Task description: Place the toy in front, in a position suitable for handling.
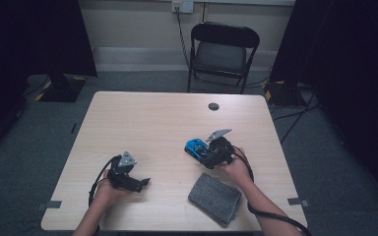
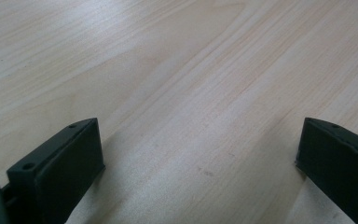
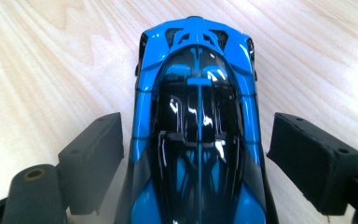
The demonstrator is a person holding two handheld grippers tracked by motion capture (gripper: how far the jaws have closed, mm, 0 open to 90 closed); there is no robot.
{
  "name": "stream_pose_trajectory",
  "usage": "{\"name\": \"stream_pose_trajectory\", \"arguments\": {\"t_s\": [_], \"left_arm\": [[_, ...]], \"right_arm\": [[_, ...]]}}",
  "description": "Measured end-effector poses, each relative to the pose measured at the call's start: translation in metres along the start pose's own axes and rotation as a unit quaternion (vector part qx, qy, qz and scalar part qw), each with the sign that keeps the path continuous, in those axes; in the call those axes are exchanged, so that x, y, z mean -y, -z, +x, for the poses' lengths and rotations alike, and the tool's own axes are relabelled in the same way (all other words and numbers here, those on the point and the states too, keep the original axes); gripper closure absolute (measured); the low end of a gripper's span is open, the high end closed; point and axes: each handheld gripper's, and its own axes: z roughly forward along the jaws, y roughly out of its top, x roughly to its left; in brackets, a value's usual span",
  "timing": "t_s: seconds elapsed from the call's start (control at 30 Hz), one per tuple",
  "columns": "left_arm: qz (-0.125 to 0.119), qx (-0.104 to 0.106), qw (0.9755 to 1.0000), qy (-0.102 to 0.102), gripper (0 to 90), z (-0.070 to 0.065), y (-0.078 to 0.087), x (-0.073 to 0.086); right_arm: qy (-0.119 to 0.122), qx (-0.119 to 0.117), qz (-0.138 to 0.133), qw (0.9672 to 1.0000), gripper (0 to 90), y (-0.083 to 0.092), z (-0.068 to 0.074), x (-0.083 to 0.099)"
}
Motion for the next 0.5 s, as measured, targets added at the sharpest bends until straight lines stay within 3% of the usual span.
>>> {"name": "stream_pose_trajectory", "arguments": {"t_s": [0.3, 0.5], "left_arm": [[0.000, -0.001, 1.0000, 0.001, 0.0, 0.000, 0.000, 0.000], [0.000, -0.001, 1.0000, 0.001, 0.0, 0.000, 0.000, 0.000]], "right_arm": [[-0.022, -0.014, -0.024, 0.9994, 16.2, 0.019, -0.007, 0.015], [-0.014, -0.017, -0.027, 0.9994, 15.8, 0.020, -0.002, 0.024]]}}
